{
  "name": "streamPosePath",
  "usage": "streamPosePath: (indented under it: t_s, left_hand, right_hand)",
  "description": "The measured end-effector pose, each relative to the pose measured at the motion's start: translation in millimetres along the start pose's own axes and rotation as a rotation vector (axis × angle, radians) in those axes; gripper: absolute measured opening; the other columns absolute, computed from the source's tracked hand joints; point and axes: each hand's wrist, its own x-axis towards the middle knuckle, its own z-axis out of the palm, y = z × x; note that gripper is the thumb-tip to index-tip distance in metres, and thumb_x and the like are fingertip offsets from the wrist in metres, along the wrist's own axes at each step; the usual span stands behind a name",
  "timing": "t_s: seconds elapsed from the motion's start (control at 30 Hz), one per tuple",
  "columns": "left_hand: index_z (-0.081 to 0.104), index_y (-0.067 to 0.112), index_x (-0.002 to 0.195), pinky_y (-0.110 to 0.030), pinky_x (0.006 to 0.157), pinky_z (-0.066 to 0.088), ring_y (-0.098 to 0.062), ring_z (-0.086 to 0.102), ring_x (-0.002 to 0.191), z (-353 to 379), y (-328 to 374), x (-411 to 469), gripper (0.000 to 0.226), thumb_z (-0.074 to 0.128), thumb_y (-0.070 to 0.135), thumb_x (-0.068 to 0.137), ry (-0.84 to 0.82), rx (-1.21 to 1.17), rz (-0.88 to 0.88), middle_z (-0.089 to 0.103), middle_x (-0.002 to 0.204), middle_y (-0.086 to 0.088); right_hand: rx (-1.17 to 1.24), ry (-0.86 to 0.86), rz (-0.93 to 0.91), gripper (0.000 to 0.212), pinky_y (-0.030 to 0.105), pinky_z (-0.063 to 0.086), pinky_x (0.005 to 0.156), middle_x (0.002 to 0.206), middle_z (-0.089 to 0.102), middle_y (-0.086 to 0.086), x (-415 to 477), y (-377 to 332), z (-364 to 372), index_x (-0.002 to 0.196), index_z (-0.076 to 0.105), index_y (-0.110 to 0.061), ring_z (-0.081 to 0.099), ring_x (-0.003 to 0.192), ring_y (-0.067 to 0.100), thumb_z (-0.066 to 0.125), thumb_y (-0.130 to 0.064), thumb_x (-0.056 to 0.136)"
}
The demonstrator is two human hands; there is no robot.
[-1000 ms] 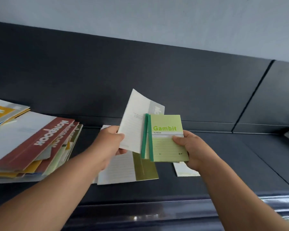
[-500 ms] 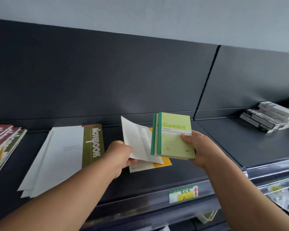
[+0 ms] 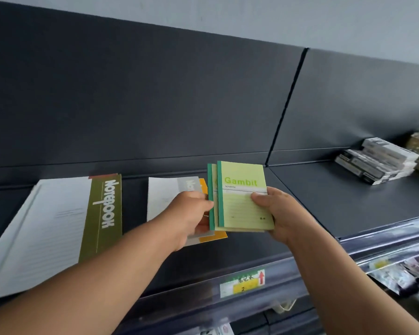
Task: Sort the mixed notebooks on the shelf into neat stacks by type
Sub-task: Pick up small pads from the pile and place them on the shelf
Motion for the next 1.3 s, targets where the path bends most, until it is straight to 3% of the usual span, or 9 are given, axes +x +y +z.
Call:
streamPosePath:
  t_s: [0.07,0.2,0.33,0.43,0.5,0.63,0.83,1.13,1.3]
  left_hand:
    - [0.068,0.019,0.098,-0.045,0.087,0.056,-0.022,0.071,0.092,20.2,-2.6,10.5,0.017,0.052,0.014,0.097,0.047,0.074,0.021,0.074,0.097,-0.003]
    - [0.061,0.013,0.115,-0.040,0.082,0.058,-0.022,0.067,0.096,69.2,5.2,38.2,0.022,0.050,0.008,0.096,0.143,0.085,0.025,0.070,0.105,-0.006]
    - [0.058,0.014,0.103,-0.038,0.083,0.057,-0.020,0.063,0.093,122.7,8.6,63.2,0.019,0.044,0.006,0.093,0.228,0.248,0.058,0.065,0.103,-0.001]
    - [0.052,0.022,0.111,-0.031,0.075,0.053,-0.015,0.057,0.092,149.8,11.2,72.0,0.023,0.049,0.011,0.090,0.269,0.405,0.072,0.060,0.106,0.003]
    - [0.051,0.023,0.117,-0.027,0.072,0.049,-0.016,0.057,0.097,161.4,11.8,74.3,0.032,0.054,0.013,0.087,0.274,0.493,0.105,0.060,0.116,0.004]
    - [0.046,0.019,0.131,-0.033,0.089,0.046,-0.021,0.047,0.117,171.5,10.3,78.8,0.054,0.065,0.025,0.081,0.287,0.719,0.100,0.053,0.128,0.001]
    - [0.040,0.021,0.140,-0.038,0.103,0.039,-0.021,0.035,0.131,174.0,8.8,73.2,0.057,0.061,0.036,0.089,0.294,0.845,0.112,0.046,0.140,0.001]
    - [0.032,0.016,0.146,-0.031,0.113,0.021,-0.020,0.028,0.139,111.0,4.0,32.0,0.062,0.051,0.045,0.094,0.630,1.167,0.400,0.036,0.149,0.000]
    - [0.030,0.019,0.147,-0.036,0.115,0.013,-0.023,0.021,0.143,43.9,-8.5,-18.0,0.063,0.049,0.046,0.093,0.776,1.267,0.364,0.030,0.154,-0.002]
  right_hand:
    - [-0.058,-0.007,-0.024,0.015,0.055,0.056,0.087,0.103,0.074,0.013,8.7,-1.0,-16.3,0.108,0.065,-0.009,0.070,0.095,0.032,0.057,-0.008,0.095]
    - [-0.255,0.038,-0.111,0.012,0.047,0.055,0.085,0.099,0.073,0.008,37.4,-11.2,-51.9,0.102,0.066,-0.013,0.068,0.091,0.029,0.060,-0.011,0.092]
    - [-0.520,0.057,-0.214,0.019,0.027,0.052,0.066,0.096,0.070,-0.004,73.3,-17.3,-84.6,0.104,0.068,-0.017,0.064,0.085,0.014,0.058,-0.013,0.088]
    - [-0.730,0.056,-0.241,0.026,0.024,0.042,0.058,0.103,0.066,-0.004,93.6,-14.9,-101.4,0.113,0.059,-0.016,0.059,0.085,0.015,0.059,-0.018,0.088]
    - [-0.854,0.040,-0.251,0.031,0.027,0.043,0.065,0.106,0.063,-0.003,101.1,-10.7,-108.5,0.119,0.053,-0.017,0.056,0.090,0.018,0.059,-0.019,0.089]
    - [-1.193,0.067,-0.350,0.044,0.037,0.041,0.096,0.132,0.053,0.001,107.2,-6.7,-115.9,0.131,0.050,-0.020,0.044,0.120,0.026,0.056,-0.034,0.091]
    - [-1.246,0.000,-0.405,0.053,0.040,0.028,0.110,0.151,0.038,-0.001,103.8,-9.0,-117.1,0.146,0.038,-0.019,0.030,0.139,0.026,0.047,-0.040,0.098]
    - [-1.341,-0.107,-0.731,0.055,0.041,0.017,0.117,0.159,0.024,0.001,68.9,-16.9,-64.3,0.148,0.032,-0.020,0.014,0.149,0.024,0.045,-0.043,0.100]
    - [-1.329,-0.202,-0.859,0.059,0.039,0.013,0.119,0.161,0.020,0.000,30.3,-15.6,-0.3,0.151,0.028,-0.021,0.011,0.150,0.023,0.044,-0.045,0.100]
